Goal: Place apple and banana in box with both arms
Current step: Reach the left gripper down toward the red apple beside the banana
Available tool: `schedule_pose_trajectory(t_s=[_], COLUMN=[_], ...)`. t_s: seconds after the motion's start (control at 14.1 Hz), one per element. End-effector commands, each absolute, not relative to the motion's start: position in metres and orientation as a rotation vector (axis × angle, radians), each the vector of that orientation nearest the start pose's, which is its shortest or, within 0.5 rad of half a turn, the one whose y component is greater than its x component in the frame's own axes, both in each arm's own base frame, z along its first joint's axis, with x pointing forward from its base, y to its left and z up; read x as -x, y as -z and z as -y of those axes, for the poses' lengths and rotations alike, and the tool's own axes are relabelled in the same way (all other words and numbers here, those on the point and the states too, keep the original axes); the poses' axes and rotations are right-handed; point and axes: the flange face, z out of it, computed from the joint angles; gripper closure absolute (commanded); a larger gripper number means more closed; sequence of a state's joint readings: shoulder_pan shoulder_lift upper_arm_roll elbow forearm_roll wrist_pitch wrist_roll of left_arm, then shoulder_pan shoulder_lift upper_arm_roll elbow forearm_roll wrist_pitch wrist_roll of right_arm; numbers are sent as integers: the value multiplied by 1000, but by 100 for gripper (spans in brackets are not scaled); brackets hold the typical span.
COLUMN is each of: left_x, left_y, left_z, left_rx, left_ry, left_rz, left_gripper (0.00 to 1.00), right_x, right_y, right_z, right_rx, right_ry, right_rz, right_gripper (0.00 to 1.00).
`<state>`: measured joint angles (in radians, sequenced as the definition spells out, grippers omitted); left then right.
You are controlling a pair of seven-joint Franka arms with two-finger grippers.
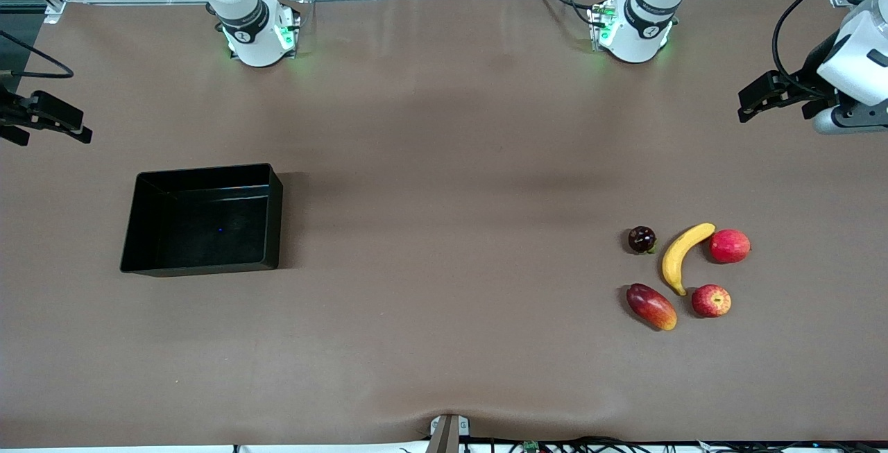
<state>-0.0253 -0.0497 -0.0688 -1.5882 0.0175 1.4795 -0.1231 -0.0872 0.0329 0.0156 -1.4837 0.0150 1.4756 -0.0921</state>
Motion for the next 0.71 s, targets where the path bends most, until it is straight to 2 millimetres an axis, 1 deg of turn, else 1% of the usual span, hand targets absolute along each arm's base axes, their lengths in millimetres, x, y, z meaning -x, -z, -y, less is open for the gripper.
schedule_pose_trajectory(t_s=[0.0,0.21,0.36,0.43,0.5,0.57,0.64], left_x=[-526,-530,-544,-552,-563,-577,-591], left_y=[-646,-643,-633,-624,-611,-593,-575], left_z=[50,41,34,25,8,-1,-3], left_rx=[3083,3068,3064,3048,3007,2998,2995], left_ry=[-64,-64,-69,-70,-59,-46,-35], left_rz=[37,45,56,75,98,102,95], left_gripper=[0,0,0,0,0,0,0], right_x=[-555,-555,-555,-556,-556,-560,-564], right_y=[-642,-642,-641,-640,-639,-631,-623], right_z=[41,41,42,42,44,49,53], right_rx=[3125,3125,3126,3126,3125,3124,3131], right_ry=[-65,-68,-70,-75,-80,-103,-126], right_rz=[47,47,44,42,37,25,12], right_gripper=[0,0,0,0,0,0,0])
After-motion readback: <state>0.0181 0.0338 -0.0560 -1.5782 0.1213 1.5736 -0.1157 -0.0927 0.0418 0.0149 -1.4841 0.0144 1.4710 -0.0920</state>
